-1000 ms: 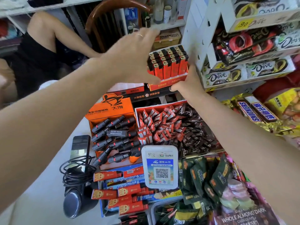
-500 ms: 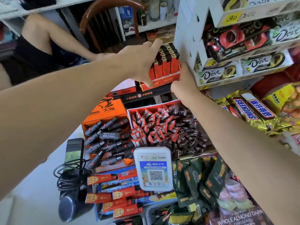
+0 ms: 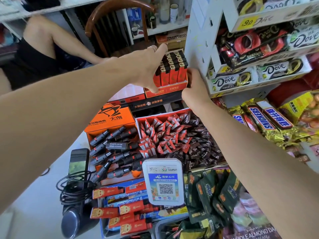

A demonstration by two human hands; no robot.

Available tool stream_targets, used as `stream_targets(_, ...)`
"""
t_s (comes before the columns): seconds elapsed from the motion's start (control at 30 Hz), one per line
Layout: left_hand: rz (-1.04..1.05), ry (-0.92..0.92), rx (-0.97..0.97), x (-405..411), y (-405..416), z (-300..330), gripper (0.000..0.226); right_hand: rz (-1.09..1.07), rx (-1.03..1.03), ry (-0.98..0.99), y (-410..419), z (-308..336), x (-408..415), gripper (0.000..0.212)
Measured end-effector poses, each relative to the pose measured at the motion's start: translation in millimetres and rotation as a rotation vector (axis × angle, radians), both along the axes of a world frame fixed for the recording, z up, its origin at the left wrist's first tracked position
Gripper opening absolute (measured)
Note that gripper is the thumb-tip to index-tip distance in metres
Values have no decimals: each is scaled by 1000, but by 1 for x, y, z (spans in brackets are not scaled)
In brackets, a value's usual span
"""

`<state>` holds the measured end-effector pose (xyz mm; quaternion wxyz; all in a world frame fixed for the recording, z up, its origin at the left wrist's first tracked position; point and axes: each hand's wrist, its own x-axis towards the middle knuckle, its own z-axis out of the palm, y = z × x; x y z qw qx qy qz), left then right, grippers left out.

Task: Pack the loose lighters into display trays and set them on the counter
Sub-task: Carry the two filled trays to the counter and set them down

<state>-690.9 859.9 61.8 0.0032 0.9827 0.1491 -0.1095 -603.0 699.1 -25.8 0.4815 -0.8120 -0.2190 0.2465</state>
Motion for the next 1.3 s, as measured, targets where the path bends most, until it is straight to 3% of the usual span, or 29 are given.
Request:
stream_targets(0.87, 7, -68, 11, 6, -15, -4, 101, 73, 3, -39, -4, 7, -5, 70)
stream_targets(0.97, 18, -83, 36, 3, -17, -7, 107, 75, 1, -51, -4, 7, -5, 68)
stream_targets(1.17, 17, -98, 214, -13, -10, -8, 141, 59, -7, -49, -3, 6, -5, 65)
stream_targets(1.3, 77, -30, 266, -35, 5, -4, 139, 62, -14, -48, -4, 8, -6, 65)
